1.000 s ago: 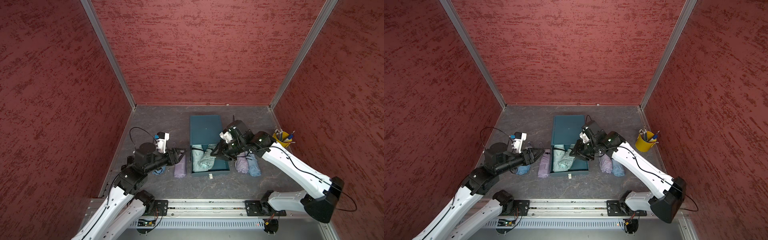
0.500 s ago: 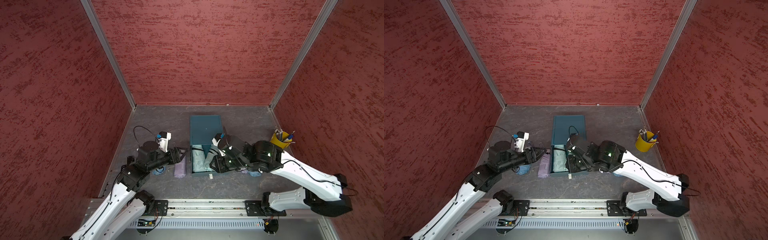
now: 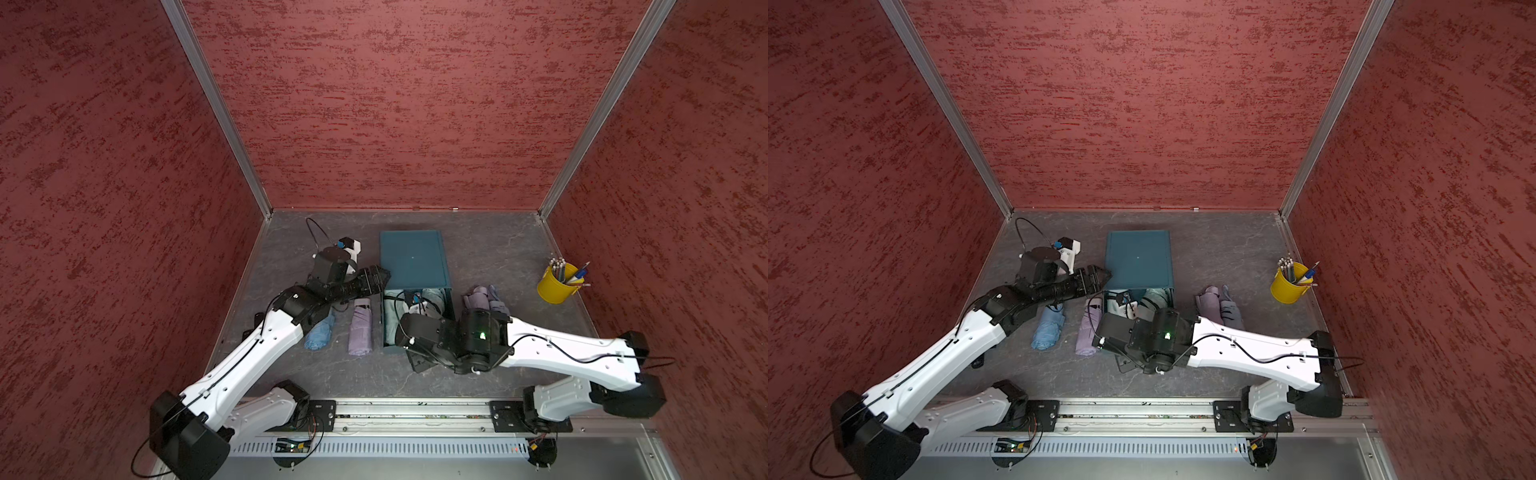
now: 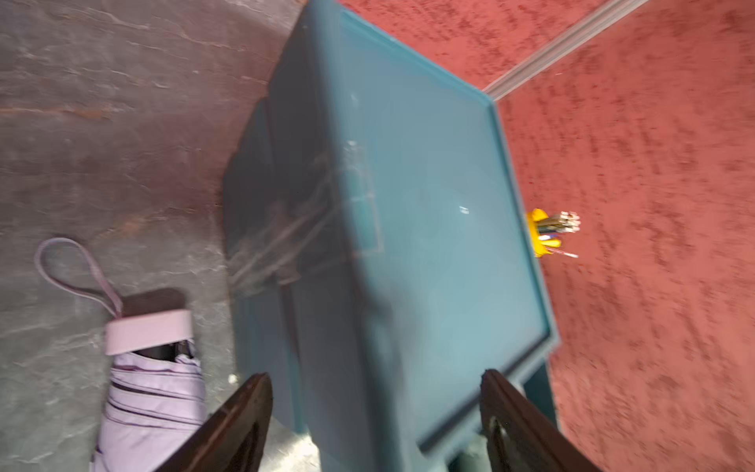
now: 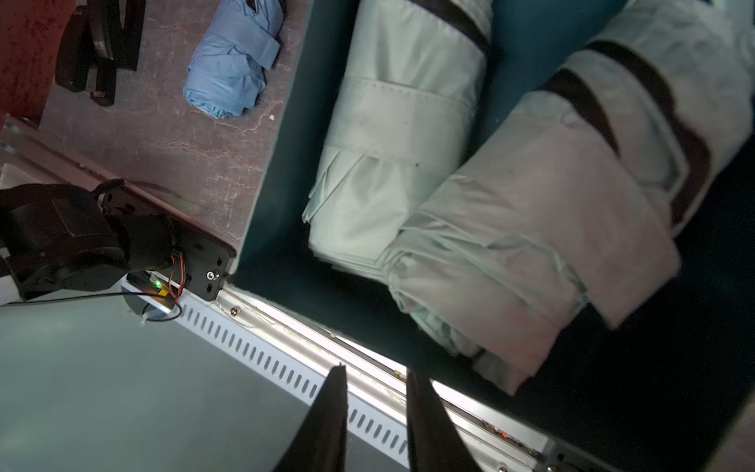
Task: Place the umbrella in the drawer by color
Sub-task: Close the drawer in the storage box.
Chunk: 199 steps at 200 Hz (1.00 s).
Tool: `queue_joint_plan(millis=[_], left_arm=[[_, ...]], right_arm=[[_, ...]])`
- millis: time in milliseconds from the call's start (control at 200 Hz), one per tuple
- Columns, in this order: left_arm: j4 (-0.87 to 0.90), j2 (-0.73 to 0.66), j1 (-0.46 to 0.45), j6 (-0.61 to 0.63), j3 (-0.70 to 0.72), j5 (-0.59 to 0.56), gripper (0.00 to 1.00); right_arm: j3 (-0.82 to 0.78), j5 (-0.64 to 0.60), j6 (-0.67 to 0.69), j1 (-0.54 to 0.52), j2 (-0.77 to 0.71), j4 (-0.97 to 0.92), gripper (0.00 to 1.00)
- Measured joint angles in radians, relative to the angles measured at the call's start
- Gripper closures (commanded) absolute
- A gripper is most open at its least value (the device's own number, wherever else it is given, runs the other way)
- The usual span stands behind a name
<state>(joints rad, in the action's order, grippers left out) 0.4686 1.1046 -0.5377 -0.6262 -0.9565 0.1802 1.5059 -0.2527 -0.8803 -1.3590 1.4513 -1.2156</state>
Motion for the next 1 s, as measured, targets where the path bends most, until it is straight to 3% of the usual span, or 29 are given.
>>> queue_joint_plan(millis=[160, 361, 601, 746, 997], left_arm=[[-0.006, 0.069, 0.004, 0.025, -0.018, -0.033, 0.26], [-0.006, 0.071, 0.008, 0.052, -0.023, -0.054, 0.30], [-0.005, 0.071, 0.017, 0.072, -0.026, -0.055, 0.32], [-0.006, 0.071, 0.023, 0.078, -0.026, -0.047, 0.32], [-0.005, 0.071, 0.040, 0.078, -0.026, -0.018, 0.33]], right_arm=[[-0.003, -0.068, -0.028, -0.002, -0.001, -0.003, 0.67], [-0.029, -0.128, -0.063, 0.037, -0.001, -0.031, 0.77], [-0.036, -0.171, -0.110, 0.095, 0.000, -0.104, 0.80], [-0.037, -0.193, -0.087, 0.074, -0.016, -0.105, 0.72], [-0.182, -0.274, -0.033, -0.200, -0.190, 0.049, 0.47]])
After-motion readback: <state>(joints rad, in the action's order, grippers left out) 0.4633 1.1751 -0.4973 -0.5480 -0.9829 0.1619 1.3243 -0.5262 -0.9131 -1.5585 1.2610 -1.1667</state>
